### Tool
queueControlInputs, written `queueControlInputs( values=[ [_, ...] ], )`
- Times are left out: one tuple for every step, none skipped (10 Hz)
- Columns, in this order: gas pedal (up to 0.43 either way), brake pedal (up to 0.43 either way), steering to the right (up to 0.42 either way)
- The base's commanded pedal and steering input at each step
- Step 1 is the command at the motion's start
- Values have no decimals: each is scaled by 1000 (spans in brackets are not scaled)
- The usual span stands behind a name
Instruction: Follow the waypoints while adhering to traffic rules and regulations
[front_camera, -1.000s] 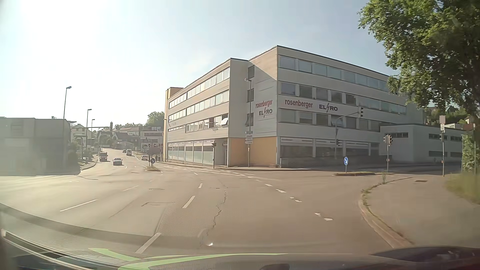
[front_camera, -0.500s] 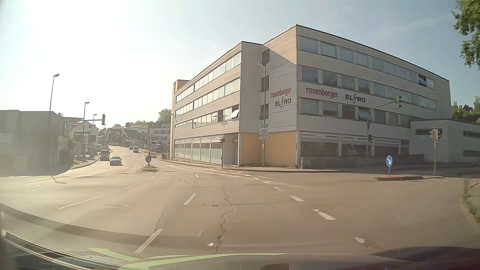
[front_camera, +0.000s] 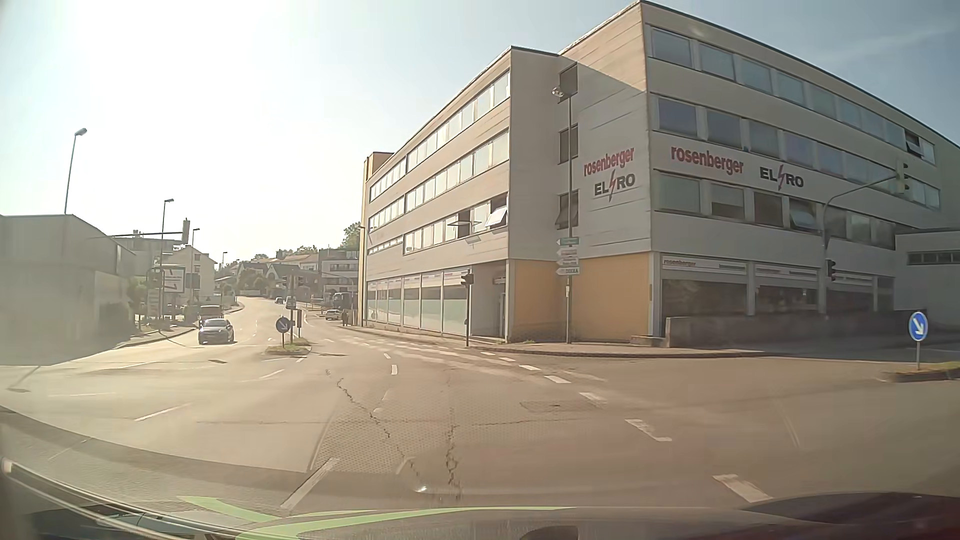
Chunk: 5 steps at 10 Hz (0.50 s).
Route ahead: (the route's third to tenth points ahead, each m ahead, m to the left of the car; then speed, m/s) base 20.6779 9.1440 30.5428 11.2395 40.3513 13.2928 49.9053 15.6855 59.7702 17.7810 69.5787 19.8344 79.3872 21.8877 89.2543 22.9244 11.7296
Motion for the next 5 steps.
queueControlInputs(
  values=[
    [67, 0, -43],
    [67, 0, -45],
    [67, 0, -48],
    [67, 0, -47],
    [67, 0, -48]
  ],
)
